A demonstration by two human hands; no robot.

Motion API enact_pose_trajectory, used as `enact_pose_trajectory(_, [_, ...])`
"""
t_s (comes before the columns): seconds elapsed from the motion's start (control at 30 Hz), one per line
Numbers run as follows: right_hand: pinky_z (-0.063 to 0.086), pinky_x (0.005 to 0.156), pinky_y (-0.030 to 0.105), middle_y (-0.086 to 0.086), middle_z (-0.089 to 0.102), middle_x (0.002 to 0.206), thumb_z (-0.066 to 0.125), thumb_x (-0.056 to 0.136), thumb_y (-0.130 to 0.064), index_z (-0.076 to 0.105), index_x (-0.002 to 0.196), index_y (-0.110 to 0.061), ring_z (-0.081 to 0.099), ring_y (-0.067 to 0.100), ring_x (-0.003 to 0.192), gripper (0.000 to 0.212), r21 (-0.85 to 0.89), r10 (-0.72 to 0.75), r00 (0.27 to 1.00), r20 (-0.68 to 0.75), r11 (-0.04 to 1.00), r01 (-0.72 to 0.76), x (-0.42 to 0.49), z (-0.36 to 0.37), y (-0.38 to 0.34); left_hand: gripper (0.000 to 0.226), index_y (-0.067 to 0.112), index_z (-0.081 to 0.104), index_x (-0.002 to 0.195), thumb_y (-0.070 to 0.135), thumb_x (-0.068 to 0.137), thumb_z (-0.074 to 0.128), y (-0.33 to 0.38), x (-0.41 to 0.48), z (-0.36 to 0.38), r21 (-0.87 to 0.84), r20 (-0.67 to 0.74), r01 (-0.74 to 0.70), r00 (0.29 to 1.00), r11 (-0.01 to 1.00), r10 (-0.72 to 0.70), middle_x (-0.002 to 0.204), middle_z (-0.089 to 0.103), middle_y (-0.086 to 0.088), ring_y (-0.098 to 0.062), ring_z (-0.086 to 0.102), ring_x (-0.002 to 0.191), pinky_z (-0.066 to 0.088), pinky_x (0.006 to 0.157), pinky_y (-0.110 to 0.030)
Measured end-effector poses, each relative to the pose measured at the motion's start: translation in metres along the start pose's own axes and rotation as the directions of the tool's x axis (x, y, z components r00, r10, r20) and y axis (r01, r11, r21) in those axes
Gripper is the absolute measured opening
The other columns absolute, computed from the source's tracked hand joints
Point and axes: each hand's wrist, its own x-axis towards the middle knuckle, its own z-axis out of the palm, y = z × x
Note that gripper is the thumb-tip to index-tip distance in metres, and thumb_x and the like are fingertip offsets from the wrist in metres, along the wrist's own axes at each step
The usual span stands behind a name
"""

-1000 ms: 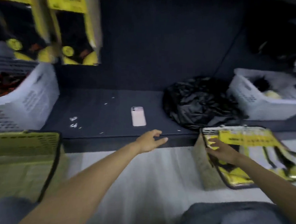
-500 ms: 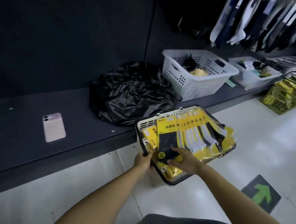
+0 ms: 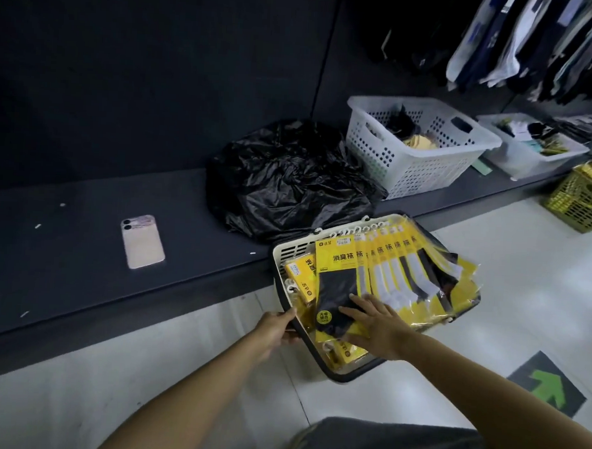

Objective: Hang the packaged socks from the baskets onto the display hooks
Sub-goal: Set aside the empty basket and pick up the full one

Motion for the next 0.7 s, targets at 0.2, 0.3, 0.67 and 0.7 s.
enact_pose_trajectory(0.2, [-0.006, 0.118, 0.039, -0.012, -0.007, 0.160, 0.034, 0.095, -0.059, 0.020, 0.149, -0.040, -0.016, 0.017, 0.147, 0.058, 0.130, -0.230, 0.963, -0.143, 0.960, 0.248, 0.013, 0.005, -0.082, 0.039, -0.006, 0.063, 0.108, 0.029, 0.097, 0.049, -0.026, -0.080, -0.109, 0.049, -0.101, -0.001, 0.995, 0.999, 0.006, 0.094, 0.067, -0.017, -0.018, 0.064, 0.073, 0.055, 0.058, -0.020])
enact_pose_trajectory(0.3, [-0.008, 0.118, 0.036, -0.014, -0.010, 0.159, 0.037, 0.095, -0.057, 0.024, 0.147, -0.041, -0.021, 0.013, 0.145, 0.056, 0.240, -0.292, 0.925, -0.242, 0.906, 0.348, 0.020, 0.012, -0.144, 0.043, -0.004, 0.063, 0.111, 0.033, 0.097, 0.048, -0.045, -0.123, -0.171, 0.118, -0.200, 0.036, 0.980, 0.992, -0.012, 0.101, 0.068, -0.018, -0.020, 0.066, 0.075, 0.056, 0.062, -0.020])
enact_pose_trajectory(0.67, [-0.012, 0.117, 0.033, -0.016, -0.021, 0.153, 0.033, 0.093, -0.063, 0.023, 0.149, -0.037, -0.027, 0.014, 0.143, 0.063, 0.160, -0.550, 0.771, -0.321, 0.771, 0.616, 0.002, 0.047, -0.352, 0.036, 0.020, 0.059, 0.084, 0.049, 0.095, 0.041, -0.114, -0.251, -0.320, 0.271, -0.568, 0.160, 0.823, 0.949, 0.024, 0.080, 0.066, 0.003, -0.009, 0.064, 0.070, 0.048, 0.053, -0.018])
enact_pose_trajectory(0.7, [-0.011, 0.118, 0.033, -0.016, -0.019, 0.153, 0.034, 0.093, -0.062, 0.024, 0.149, -0.037, -0.025, 0.014, 0.144, 0.063, 0.175, -0.559, 0.768, -0.312, 0.761, 0.625, 0.000, 0.047, -0.360, 0.033, 0.022, 0.058, 0.084, 0.048, 0.095, 0.041, -0.117, -0.259, -0.325, 0.249, -0.558, 0.148, 0.829, 0.957, 0.017, 0.081, 0.064, 0.005, -0.007, 0.062, 0.070, 0.047, 0.054, -0.018])
